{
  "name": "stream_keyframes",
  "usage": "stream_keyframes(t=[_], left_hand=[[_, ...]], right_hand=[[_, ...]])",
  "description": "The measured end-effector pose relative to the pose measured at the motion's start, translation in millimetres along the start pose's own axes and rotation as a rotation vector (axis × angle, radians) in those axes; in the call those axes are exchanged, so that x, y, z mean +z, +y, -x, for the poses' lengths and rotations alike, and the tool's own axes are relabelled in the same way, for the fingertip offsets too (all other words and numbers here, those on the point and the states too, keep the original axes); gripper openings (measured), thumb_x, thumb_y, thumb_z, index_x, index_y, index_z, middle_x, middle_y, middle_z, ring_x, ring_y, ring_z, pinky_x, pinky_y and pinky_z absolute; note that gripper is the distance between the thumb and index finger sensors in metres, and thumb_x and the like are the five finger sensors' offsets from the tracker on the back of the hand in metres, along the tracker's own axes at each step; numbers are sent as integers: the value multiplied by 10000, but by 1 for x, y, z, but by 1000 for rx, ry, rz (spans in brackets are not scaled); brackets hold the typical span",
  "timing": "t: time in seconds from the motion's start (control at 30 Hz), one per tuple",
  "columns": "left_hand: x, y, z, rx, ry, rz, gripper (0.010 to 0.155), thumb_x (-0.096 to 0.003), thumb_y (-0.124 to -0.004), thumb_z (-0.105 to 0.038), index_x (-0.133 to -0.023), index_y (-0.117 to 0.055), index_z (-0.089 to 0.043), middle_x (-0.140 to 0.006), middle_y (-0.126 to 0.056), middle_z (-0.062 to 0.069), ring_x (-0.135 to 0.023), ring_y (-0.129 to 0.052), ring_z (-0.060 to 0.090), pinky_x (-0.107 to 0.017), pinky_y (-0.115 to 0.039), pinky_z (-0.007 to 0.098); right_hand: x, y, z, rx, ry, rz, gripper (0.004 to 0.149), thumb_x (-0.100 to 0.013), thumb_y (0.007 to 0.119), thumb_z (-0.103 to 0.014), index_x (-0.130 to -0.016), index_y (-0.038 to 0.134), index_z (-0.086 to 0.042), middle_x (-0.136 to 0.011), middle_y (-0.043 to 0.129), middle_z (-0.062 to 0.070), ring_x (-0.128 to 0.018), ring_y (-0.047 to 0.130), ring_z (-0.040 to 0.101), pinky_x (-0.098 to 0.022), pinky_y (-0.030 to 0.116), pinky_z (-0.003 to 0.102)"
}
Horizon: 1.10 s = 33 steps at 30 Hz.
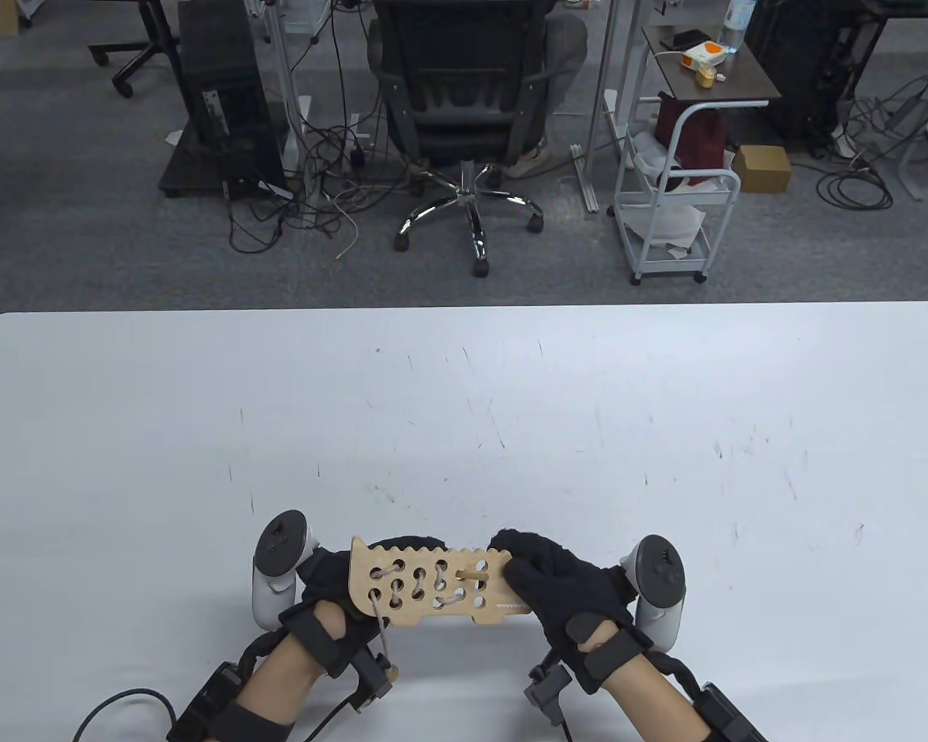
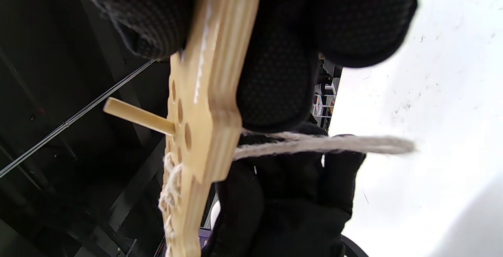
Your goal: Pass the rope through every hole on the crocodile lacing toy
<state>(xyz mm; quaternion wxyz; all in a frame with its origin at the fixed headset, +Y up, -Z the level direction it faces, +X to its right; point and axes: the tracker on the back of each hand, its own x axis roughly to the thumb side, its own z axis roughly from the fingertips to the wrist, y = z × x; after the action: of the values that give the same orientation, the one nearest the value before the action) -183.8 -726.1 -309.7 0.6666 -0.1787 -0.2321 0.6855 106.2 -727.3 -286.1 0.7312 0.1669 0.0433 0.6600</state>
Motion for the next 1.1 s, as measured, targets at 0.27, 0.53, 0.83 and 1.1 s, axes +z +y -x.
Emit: stream_keyframes(t=[0.27, 0.53, 0.83, 1.1], left_hand=[[-2, -7, 3, 130, 4, 78, 484, -422, -875, -280, -905, -868, -290, -883, -950, 6, -836, -922, 282, -726, -623, 564], [-2, -14, 0, 228, -23, 140, 549, -427, -865, -274, -969, -780, -277, -920, -932, 1, -834, -931, 256, -729, -629, 552], [-3, -13, 1, 222, -28, 136, 550, -432, -853, -275, -975, -768, -302, -912, -944, -14, -817, -943, 235, -724, -642, 534], [-2, -1, 7, 199, 9, 55, 567, -446, -837, -301, -1002, -727, -326, -964, -882, -19, -868, -885, 263, -735, -614, 542]], right_hand=[[0, -1, -1, 40, -14, 18, 485, -467, 818, -346, -893, 760, -122, -689, 1005, 62, -464, 1065, 242, -391, 835, 446], [1, 1, -4, 100, -35, 25, 485, -462, 813, -354, -888, 768, -126, -688, 1009, 67, -463, 1065, 251, -389, 832, 452], [0, -1, -3, 86, -24, 31, 473, -460, 808, -352, -874, 772, -125, -665, 1008, 50, -439, 1066, 236, -383, 835, 449], [-1, -9, -4, 64, -28, 57, 472, -461, 811, -352, -875, 768, -127, -671, 1004, 49, -447, 1063, 236, -391, 834, 447]])
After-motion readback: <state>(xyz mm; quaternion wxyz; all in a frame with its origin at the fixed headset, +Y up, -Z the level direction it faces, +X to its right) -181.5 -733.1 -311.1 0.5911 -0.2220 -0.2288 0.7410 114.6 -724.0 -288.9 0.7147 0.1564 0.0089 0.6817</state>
